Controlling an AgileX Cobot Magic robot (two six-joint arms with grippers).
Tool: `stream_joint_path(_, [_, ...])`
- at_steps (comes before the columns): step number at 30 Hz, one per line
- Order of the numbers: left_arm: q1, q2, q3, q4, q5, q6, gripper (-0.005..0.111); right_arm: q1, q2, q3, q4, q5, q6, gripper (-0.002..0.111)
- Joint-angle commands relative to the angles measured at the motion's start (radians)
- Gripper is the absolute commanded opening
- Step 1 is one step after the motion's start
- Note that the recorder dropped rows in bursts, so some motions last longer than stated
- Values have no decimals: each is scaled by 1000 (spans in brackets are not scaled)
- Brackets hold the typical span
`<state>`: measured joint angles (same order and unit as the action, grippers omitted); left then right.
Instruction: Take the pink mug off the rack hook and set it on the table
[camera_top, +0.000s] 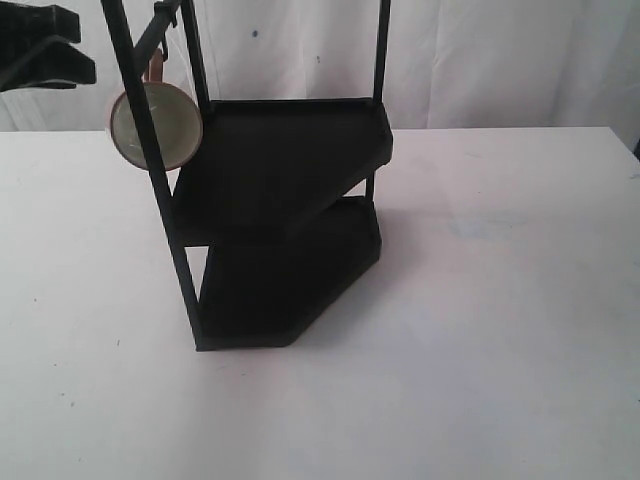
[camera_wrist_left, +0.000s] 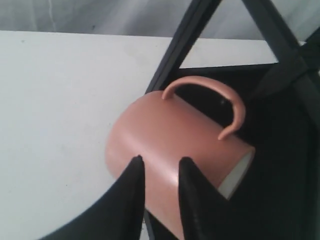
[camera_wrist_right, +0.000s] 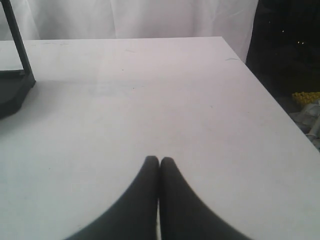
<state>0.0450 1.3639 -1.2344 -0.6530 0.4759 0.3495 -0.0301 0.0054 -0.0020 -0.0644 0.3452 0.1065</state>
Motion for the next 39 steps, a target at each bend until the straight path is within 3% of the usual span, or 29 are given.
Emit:
stream_joint_path(1, [2, 70, -135, -45, 119, 44, 31, -5, -5, 2, -5, -4, 4, 0])
stream_joint_path(6, [2, 167, -271, 20, 115, 62, 32, -5, -5, 2, -5, -4, 4, 0])
stream_joint_path(9, [2, 219, -293, 171, -19, 213, 37, -5, -5, 2, -5, -4, 4, 0])
stream_joint_path(12, [2, 237, -293, 242, -46, 309, 39, -5, -5, 2, -5, -4, 4, 0])
stream_joint_path(16, [2, 249, -293, 150, -84, 352, 39, -5, -5, 2, -5, -4, 4, 0])
stream_joint_path(20, [2, 290, -293, 84, -40, 672, 39, -5, -5, 2, -5, -4, 4, 0])
stream_joint_path(23, [4, 318, -293, -87, 102, 978, 39, -5, -5, 2, -5, -4, 4, 0])
stream_joint_path(30, [17, 281, -310, -200, 22, 1014, 39, -5, -5, 2, -5, -4, 4, 0])
stream_joint_path(32, [46, 272, -312, -249, 96, 1018, 38, -5, -5, 2, -5, -4, 4, 0])
stream_joint_path(35, [113, 270, -312, -402, 280, 1209, 33, -5, -5, 2, -5, -4, 4, 0])
stream_joint_path(39, [143, 282, -312, -445, 316, 1463, 34, -5, -5, 2, -5, -4, 4, 0])
